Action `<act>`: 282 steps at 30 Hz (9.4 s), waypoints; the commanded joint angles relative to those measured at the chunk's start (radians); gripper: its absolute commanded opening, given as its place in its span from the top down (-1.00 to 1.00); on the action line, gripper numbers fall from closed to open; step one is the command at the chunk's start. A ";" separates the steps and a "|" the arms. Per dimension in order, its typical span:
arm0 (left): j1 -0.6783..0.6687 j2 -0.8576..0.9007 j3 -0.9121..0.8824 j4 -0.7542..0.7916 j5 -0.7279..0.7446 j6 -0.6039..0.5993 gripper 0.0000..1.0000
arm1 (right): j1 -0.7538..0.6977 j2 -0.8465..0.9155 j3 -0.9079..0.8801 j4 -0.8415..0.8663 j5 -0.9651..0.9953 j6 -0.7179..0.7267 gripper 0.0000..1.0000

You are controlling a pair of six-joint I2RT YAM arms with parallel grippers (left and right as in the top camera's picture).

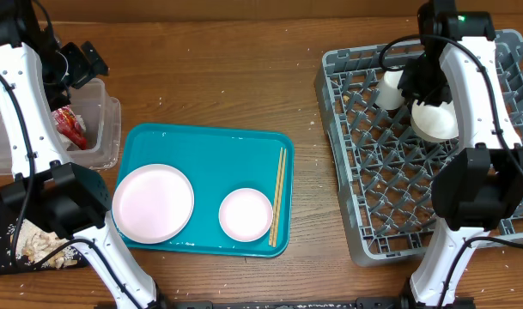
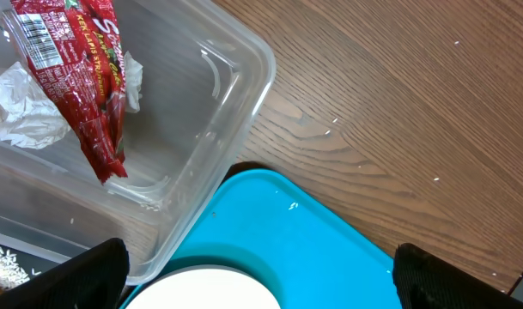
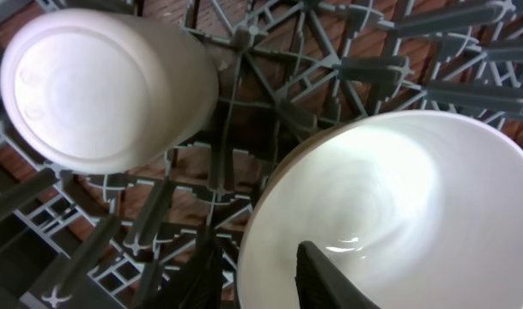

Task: Sort waste into correct bins and load items into the dishwasher
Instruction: 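Move the white bowl into the rack and release it upside down, then reach the right gripper to the small pink plate and grasp it, then carry the pink plate to the rack's right side and release it, then reach the right gripper to the wooden chopsticks and grasp them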

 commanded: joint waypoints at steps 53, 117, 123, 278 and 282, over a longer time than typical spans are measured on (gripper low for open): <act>-0.007 -0.009 0.013 0.002 -0.010 0.015 -1.00 | -0.475 -0.026 -0.260 0.008 -1.358 -0.568 0.92; -0.007 -0.009 0.013 0.002 -0.010 0.015 -1.00 | 1.017 0.115 -0.208 0.159 -0.348 0.293 -0.22; -0.007 -0.009 0.013 0.002 -0.010 0.016 -0.99 | 1.022 0.115 -0.223 0.167 -0.366 0.319 -0.13; -0.007 -0.009 0.013 0.002 -0.010 0.016 -1.00 | 0.764 0.153 -0.263 0.167 -0.232 0.336 -0.13; -0.007 -0.009 0.013 0.002 -0.010 0.015 -1.00 | 0.763 0.108 -0.200 0.108 -0.197 0.336 -0.13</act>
